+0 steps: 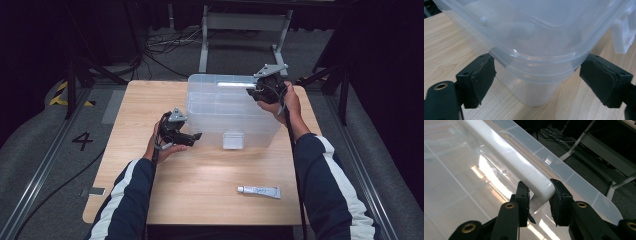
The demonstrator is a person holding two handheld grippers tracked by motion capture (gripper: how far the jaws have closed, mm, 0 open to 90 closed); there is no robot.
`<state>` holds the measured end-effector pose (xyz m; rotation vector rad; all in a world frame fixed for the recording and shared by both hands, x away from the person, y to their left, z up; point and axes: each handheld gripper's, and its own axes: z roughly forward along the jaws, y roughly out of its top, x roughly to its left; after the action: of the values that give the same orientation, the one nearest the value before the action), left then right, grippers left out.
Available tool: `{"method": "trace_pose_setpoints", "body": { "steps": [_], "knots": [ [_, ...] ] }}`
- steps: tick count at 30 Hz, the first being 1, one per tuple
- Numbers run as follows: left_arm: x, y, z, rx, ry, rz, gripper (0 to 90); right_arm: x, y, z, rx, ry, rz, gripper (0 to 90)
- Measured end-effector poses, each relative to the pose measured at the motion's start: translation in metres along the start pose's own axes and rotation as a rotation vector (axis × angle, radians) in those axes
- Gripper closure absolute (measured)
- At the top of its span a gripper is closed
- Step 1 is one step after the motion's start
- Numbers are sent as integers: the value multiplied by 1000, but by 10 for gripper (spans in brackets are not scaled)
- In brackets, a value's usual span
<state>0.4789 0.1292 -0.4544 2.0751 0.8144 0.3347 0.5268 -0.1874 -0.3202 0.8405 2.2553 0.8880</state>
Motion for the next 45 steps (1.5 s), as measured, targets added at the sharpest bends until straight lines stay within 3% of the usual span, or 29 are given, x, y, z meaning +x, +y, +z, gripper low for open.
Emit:
{"method": "trace_pose_setpoints", "body": {
  "steps": [11,15,27,45],
  "knots": [
    [-1,-6,-14,20,5,7,153,9,1,0,-16,0,-26,716],
    [-5,-10,-20,29,14,24,153,17,1,-2,-24,19,-35,719],
    [-13,-26,-43,36,19,21,156,36,2,-11,-37,59,-71,728],
    [-22,-33,-54,45,5,29,162,46,-4,-26,-38,107,-72,734]
  ]
}}
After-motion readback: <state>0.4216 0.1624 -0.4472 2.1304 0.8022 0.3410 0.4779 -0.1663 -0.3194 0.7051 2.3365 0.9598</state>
